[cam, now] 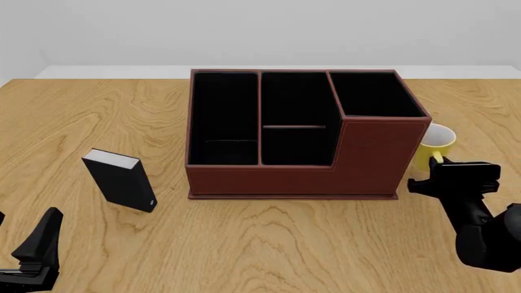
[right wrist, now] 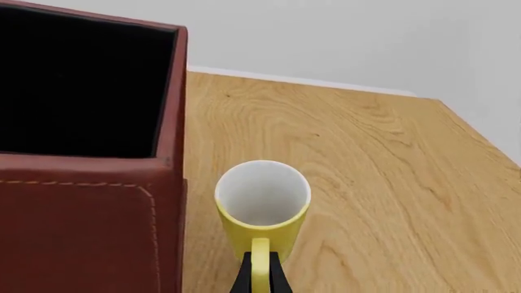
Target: Pick up the yellow and white mug and place it to the right of the caddy.
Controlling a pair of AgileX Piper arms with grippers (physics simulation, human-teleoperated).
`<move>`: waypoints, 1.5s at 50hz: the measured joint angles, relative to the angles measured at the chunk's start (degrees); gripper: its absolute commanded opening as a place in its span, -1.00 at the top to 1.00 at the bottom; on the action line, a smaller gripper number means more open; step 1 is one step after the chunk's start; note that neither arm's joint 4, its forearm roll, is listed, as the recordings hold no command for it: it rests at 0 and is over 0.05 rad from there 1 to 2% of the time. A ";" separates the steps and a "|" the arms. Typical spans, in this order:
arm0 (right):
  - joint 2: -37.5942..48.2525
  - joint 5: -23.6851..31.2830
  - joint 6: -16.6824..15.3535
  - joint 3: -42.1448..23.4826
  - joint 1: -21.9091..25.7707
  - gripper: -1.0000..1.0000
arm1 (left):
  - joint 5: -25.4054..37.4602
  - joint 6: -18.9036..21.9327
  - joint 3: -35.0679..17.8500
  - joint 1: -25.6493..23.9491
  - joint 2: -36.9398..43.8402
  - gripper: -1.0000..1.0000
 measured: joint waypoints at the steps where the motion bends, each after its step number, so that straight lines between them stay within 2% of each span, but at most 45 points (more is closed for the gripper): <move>1: 0.09 0.00 -0.03 -0.05 -0.03 1.00 | 0.00 0.00 0.00 0.00 0.00 -1.00; 75: 4.79 0.00 -1.22 -2.26 -0.45 1.00 | 0.00 0.00 0.00 0.00 0.00 -1.00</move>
